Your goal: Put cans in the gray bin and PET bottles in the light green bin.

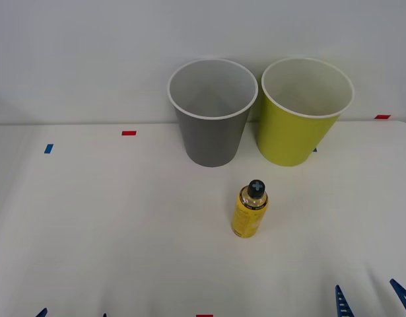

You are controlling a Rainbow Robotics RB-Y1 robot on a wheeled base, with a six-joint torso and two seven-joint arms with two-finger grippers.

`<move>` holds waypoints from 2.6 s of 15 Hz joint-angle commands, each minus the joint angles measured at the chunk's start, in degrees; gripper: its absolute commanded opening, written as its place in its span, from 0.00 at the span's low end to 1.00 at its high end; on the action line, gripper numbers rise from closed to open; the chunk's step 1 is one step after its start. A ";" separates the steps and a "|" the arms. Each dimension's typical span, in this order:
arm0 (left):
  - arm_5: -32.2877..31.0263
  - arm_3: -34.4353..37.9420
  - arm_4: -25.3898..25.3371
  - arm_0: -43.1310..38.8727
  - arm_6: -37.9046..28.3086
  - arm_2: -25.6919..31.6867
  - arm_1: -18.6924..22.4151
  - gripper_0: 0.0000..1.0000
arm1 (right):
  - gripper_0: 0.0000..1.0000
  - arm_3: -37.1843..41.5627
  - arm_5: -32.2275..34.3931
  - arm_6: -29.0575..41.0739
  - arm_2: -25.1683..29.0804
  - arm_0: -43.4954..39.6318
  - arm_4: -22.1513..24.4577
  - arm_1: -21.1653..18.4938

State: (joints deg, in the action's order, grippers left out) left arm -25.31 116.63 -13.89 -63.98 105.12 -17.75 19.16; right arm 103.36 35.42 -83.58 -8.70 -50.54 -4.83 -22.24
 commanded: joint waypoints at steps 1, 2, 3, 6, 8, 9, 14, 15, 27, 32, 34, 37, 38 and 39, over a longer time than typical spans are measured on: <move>0.00 0.00 0.00 0.00 0.00 0.00 0.00 1.00 | 0.97 0.00 0.00 0.00 0.00 0.00 0.00 0.00; 0.00 0.00 0.00 0.00 0.00 0.00 0.00 1.00 | 0.97 0.00 0.00 0.00 0.00 0.00 0.00 0.00; 0.00 0.00 0.00 0.00 0.00 0.00 0.00 1.00 | 0.97 0.00 0.00 0.00 0.00 0.00 0.00 0.00; 0.00 0.00 0.00 0.00 0.00 0.00 0.00 1.00 | 0.97 0.00 0.00 0.00 0.00 0.00 0.00 0.00; 0.00 0.00 0.00 0.00 0.00 0.00 0.00 1.00 | 0.97 0.00 0.00 0.00 0.00 0.00 0.00 0.00; 0.00 0.00 0.00 0.00 0.00 0.00 0.00 1.00 | 0.97 0.00 0.00 0.00 0.00 0.00 0.00 0.00; 0.00 0.00 0.00 0.00 0.00 0.00 0.00 1.00 | 0.97 0.00 0.00 0.00 0.00 0.00 0.00 0.00; 0.00 0.00 0.00 0.00 0.00 0.00 0.00 1.00 | 0.97 0.00 0.00 0.00 0.00 0.00 0.00 0.00; 0.00 0.00 0.00 0.00 0.00 0.00 0.00 1.00 | 0.97 0.00 0.00 0.00 0.00 0.00 0.00 0.00; 0.00 0.00 0.00 0.00 0.00 0.00 0.00 1.00 | 0.97 0.00 0.00 0.00 0.00 0.00 0.00 0.00; 0.00 0.00 0.00 0.00 0.00 0.00 0.00 1.00 | 0.97 0.00 0.00 0.00 0.00 0.00 0.00 0.00; 0.00 0.00 0.00 0.00 0.00 0.00 0.00 1.00 | 0.97 0.00 0.00 0.00 0.00 0.00 0.00 0.00; 0.00 0.00 0.00 0.00 0.00 0.00 0.00 1.00 | 0.97 -2.11 -0.97 0.00 -0.44 0.88 0.09 1.05; 0.00 0.00 0.00 0.00 0.00 0.00 0.00 1.00 | 0.97 -2.72 0.35 -0.09 -0.26 1.05 0.09 1.32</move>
State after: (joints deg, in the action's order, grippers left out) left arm -25.31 116.63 -13.89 -63.98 105.12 -17.75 19.16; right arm 101.65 34.93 -83.60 -8.94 -49.94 -4.80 -21.50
